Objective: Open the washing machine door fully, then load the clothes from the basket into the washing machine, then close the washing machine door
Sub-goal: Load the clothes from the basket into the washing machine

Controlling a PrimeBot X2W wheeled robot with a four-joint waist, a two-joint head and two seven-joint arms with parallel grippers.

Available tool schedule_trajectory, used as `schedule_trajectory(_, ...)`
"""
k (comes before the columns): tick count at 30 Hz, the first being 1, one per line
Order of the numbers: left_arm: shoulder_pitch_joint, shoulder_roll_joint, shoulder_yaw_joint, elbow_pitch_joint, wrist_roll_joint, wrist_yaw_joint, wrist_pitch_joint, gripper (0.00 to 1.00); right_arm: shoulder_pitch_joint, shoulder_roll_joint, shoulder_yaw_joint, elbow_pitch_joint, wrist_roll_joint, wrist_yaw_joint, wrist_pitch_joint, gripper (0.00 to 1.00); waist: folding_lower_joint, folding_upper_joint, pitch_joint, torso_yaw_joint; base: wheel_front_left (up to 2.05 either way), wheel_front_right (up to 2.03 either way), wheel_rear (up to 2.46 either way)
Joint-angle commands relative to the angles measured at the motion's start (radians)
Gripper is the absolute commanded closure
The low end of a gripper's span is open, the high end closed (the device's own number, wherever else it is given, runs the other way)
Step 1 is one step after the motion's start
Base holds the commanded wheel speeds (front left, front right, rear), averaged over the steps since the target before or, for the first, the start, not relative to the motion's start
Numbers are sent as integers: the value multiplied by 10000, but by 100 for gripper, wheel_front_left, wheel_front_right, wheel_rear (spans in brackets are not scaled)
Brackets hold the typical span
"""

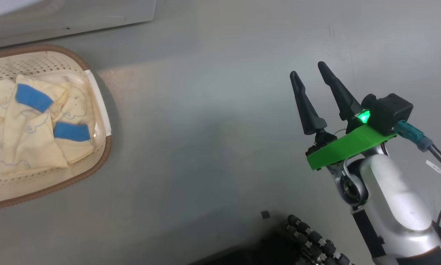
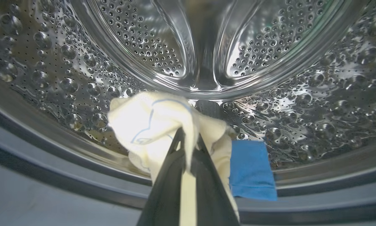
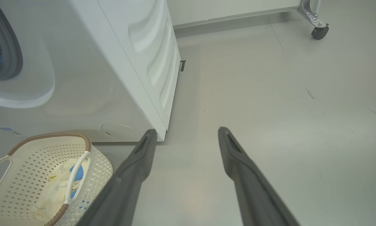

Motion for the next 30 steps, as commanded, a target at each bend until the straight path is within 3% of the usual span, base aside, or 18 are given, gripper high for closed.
schedule_trajectory(1,-438,653,294,-215,132,-28,44,100,169,28,156,-287,47,102,-95,0,0,0,174,-126,0,0,0)
schedule_trajectory(8,-1692,1039,-17,189,758,-278,8,100,47,53,217,-359,74,102,-95,0,0,0,807,-388,0,0,0)
schedule_trajectory(20,-3228,1102,29,1106,1553,-315,-2445,100,-159,78,388,-436,215,102,-95,0,0,0,1388,-595,0,0,0)
schedule_trajectory(29,-3700,794,27,2302,1218,-683,-2313,100,-229,87,505,-351,236,102,-95,0,0,0,1551,-517,0,0,0)
schedule_trajectory(30,-3745,743,40,2413,1157,-703,-2247,80,-240,87,514,-333,235,102,-95,0,0,0,1552,-510,0,0,0)
